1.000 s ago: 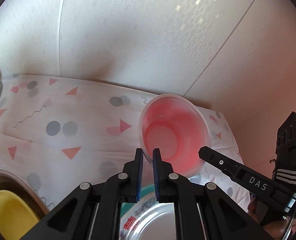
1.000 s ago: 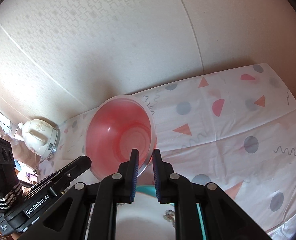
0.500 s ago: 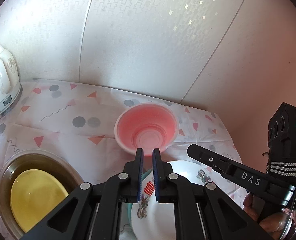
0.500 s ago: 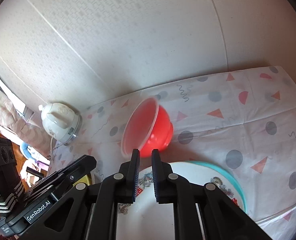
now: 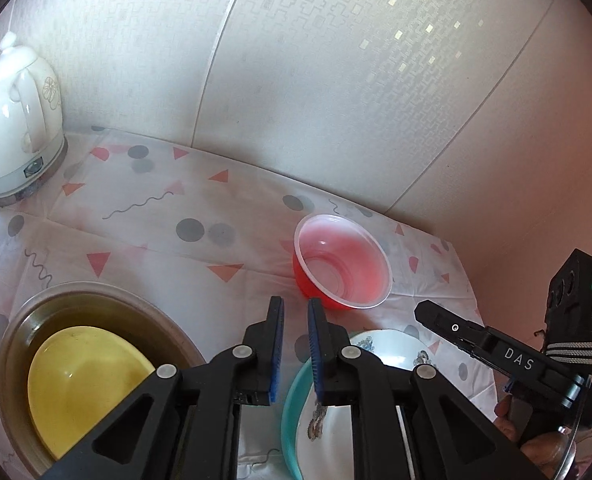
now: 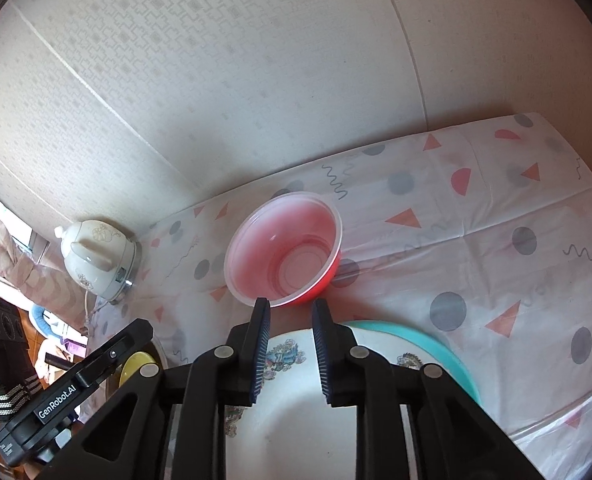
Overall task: Organize plates and bowls
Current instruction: 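Lift the red bowl with both grippers and carry it toward the steel bowl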
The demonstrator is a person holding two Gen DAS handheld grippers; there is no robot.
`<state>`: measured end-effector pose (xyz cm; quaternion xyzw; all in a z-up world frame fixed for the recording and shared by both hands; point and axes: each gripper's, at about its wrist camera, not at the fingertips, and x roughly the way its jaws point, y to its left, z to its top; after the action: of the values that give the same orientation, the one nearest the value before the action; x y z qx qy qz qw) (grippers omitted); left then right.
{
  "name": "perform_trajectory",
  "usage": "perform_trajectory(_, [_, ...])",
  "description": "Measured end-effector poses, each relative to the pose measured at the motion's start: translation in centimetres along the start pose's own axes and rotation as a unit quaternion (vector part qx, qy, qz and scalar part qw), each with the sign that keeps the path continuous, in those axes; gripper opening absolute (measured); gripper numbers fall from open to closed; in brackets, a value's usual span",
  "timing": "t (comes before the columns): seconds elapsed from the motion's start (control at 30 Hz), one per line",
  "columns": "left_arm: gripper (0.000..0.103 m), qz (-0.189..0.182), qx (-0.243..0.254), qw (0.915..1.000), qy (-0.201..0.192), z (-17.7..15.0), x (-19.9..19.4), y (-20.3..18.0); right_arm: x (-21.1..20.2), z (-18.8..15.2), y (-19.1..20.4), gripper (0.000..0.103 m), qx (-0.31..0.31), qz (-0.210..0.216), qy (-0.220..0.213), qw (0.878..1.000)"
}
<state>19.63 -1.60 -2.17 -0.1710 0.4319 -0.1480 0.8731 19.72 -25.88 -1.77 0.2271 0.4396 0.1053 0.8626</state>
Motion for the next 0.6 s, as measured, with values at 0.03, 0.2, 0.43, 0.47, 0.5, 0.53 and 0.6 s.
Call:
perform_trajectory(0.03, [0.019, -0.002, -0.004, 1.0000, 0.002, 0.1, 0.2, 0.1, 0.1, 0.3, -0.3, 0.022, 0.007, 0.000, 0.000, 1.000])
perform_trajectory(0.2, [0.024, -0.006, -0.005, 0.9999, 0.012, 0.9, 1.6, -0.5, 1.4, 1.6, -1.5, 0.023, 0.041, -0.003, -0.001, 0.999])
perform_trajectory(0.43, [0.027, -0.009, -0.008, 0.9992, 0.037, 2.3, 5.2, -1.2, 4.1, 2.9, -2.5, 0.023, 0.061, -0.018, 0.013, 0.998])
perform_trajectory(0.47, [0.027, -0.009, -0.010, 0.9990, 0.043, 2.5, 5.7, -1.2, 4.5, 3.0, -2.5, 0.022, 0.062, -0.017, 0.016, 0.998])
perform_trajectory(0.5, [0.027, -0.011, -0.012, 0.9987, 0.048, 2.6, 6.3, -1.1, 4.7, 3.0, -2.5, 0.020, 0.059, -0.016, 0.018, 0.998])
perform_trajectory(0.53, [0.026, -0.012, -0.013, 0.9985, 0.052, 2.6, 6.8, -1.1, 5.0, 3.0, -2.4, 0.016, 0.056, -0.019, 0.019, 0.998])
perform_trajectory(0.6, [0.025, -0.014, -0.009, 0.9982, 0.058, 2.6, 7.5, -1.2, 5.3, 3.0, -2.2, 0.012, 0.051, -0.017, 0.022, 0.998])
